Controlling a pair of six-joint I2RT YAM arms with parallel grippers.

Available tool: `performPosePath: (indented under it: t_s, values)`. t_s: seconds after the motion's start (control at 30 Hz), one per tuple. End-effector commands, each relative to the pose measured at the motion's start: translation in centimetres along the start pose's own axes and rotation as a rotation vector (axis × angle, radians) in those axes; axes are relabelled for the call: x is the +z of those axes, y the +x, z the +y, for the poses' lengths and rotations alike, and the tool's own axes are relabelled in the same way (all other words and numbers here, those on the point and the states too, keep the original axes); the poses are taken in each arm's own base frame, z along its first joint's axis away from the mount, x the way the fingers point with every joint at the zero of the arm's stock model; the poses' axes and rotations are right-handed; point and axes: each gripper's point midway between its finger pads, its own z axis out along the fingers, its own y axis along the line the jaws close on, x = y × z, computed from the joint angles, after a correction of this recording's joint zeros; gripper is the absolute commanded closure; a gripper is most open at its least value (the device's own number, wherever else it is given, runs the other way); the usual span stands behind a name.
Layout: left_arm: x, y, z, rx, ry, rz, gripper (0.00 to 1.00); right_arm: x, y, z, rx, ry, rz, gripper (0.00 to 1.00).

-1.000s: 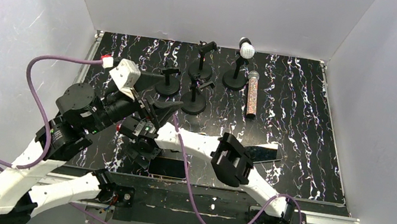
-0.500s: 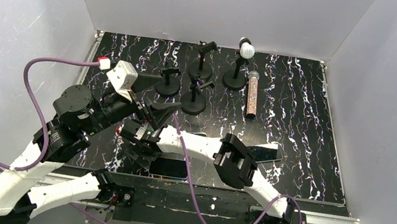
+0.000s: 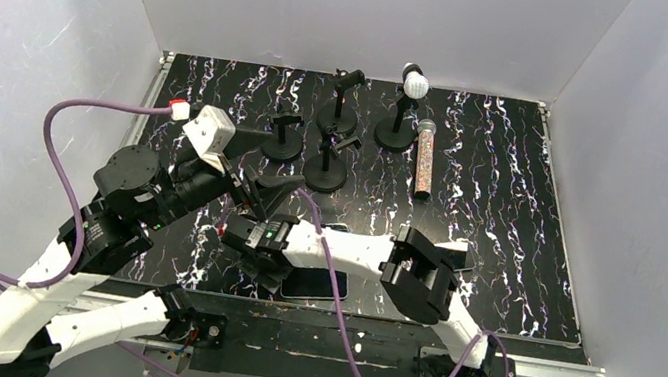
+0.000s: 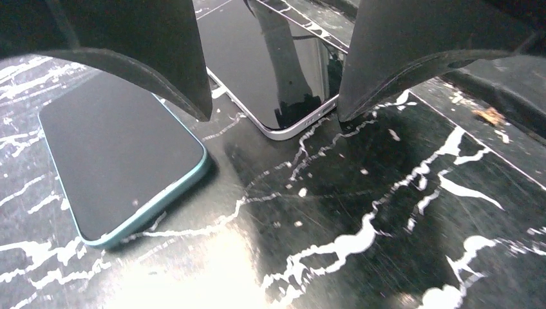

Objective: Place the phone on the phone stand
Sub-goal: Move the phone to the center of the board.

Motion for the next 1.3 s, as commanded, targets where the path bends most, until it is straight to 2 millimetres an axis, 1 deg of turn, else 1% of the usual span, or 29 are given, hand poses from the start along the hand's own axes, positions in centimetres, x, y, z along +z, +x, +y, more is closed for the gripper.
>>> performPosePath:
  t_s: [0.0,0.27,0.3,0.33,0.43,0.5,0.57,0.63,0.8,0.87,0.93,1.07,1.17,1.27]
  values:
    - [-0.1,0.4,0.3,0.01,-0.015,0.008,0.01,0.2,3.4,-2.3,-0.042,0.11,0.088,0.2]
    - [-0.1,0.8,0.3,0.016,-0.015,0.02,0.01,-0.1,5.3,-3.1,0.018,0.151,0.089,0.18]
    - [-0.1,0.8,0.6,0.017,-0.031,0.019,0.01,-0.1,5.4,-3.2,0.021,0.161,0.091,0.18]
    - [-0.1,0.8,0.9,0.017,-0.049,0.017,0.01,0.0,5.9,-3.6,0.031,0.184,0.106,0.17]
    - [0.0,1.1,1.0,0.017,-0.05,0.022,0.01,0.3,7.5,-4.6,0.039,0.248,0.159,0.17]
    - [0.2,1.2,0.9,0.014,-0.048,0.024,0.01,0.3,7.7,-4.8,0.047,0.258,0.159,0.16]
    - [0.4,1.2,0.9,0.016,-0.044,0.022,0.01,0.0,7.4,-4.7,0.064,0.243,0.138,0.16]
    - [0.6,1.3,0.9,0.019,-0.045,0.026,0.01,-0.6,6.6,-4.2,0.084,0.187,0.1,0.15]
    - [1.2,2.3,1.1,0.025,-0.05,0.054,0.01,-3.8,3.4,-3.8,0.202,0.015,-0.035,0.14]
    - [1.3,2.5,1.1,0.026,-0.05,0.06,0.01,-4.7,2.8,-4.1,0.246,-0.052,-0.075,0.14]
    - [1.4,2.6,1.1,0.026,-0.05,0.064,0.01,-5.5,2.5,-4.6,0.301,-0.118,-0.101,0.14]
    - [1.8,3.2,1.2,0.029,-0.051,0.08,0.01,-7.1,2.2,-6.9,0.426,-0.237,-0.184,0.14]
    - [2.2,4.2,1.1,0.018,-0.043,0.102,0.01,-8.3,2.6,-9.5,0.52,-0.29,-0.252,0.14]
    - [2.9,5.5,1.0,-0.002,-0.038,0.124,0.01,-8.8,3.7,-11.8,0.6,-0.296,-0.291,0.14]
